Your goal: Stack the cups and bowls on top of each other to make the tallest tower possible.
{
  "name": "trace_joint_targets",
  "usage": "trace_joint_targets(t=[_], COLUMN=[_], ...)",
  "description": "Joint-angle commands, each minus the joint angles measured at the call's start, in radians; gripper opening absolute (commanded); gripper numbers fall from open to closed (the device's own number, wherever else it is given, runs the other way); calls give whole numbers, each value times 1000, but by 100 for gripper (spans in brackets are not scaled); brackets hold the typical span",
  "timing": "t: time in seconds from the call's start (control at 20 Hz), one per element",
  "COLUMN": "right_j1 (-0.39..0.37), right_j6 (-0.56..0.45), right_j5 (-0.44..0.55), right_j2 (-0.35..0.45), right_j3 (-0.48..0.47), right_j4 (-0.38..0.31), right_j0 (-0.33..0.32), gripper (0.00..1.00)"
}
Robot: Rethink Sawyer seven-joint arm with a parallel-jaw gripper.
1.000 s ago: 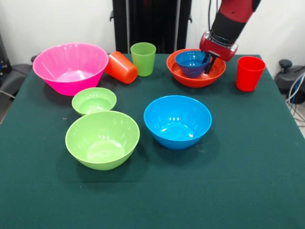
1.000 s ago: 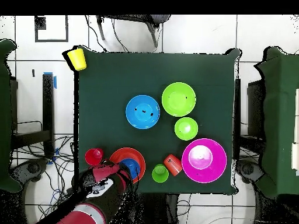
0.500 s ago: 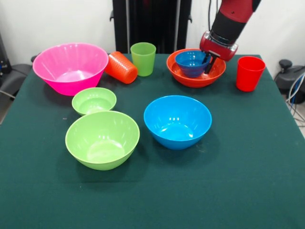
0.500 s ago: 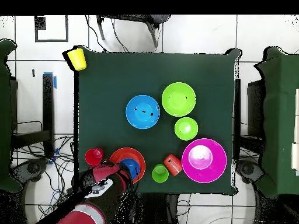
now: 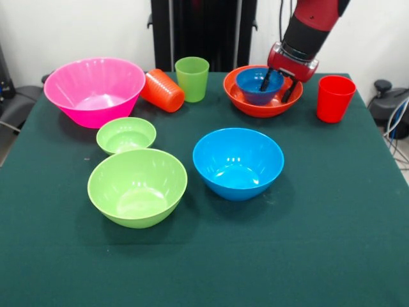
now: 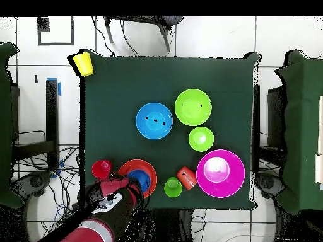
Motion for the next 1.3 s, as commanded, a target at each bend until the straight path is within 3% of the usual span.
trace_joint_targets(t=[0.05, 0.6, 1.0, 1.3], right_j1=[40, 25, -28, -111], right_j6=[142, 132, 140, 142], right_j5=[-37, -3, 46, 99], right_j2=[137, 138, 146, 169], right_j3=[-5, -8, 2, 45], right_j4=[35, 36, 53, 59], right_j0=[-11, -17, -10, -18], gripper=[100, 100, 100, 100])
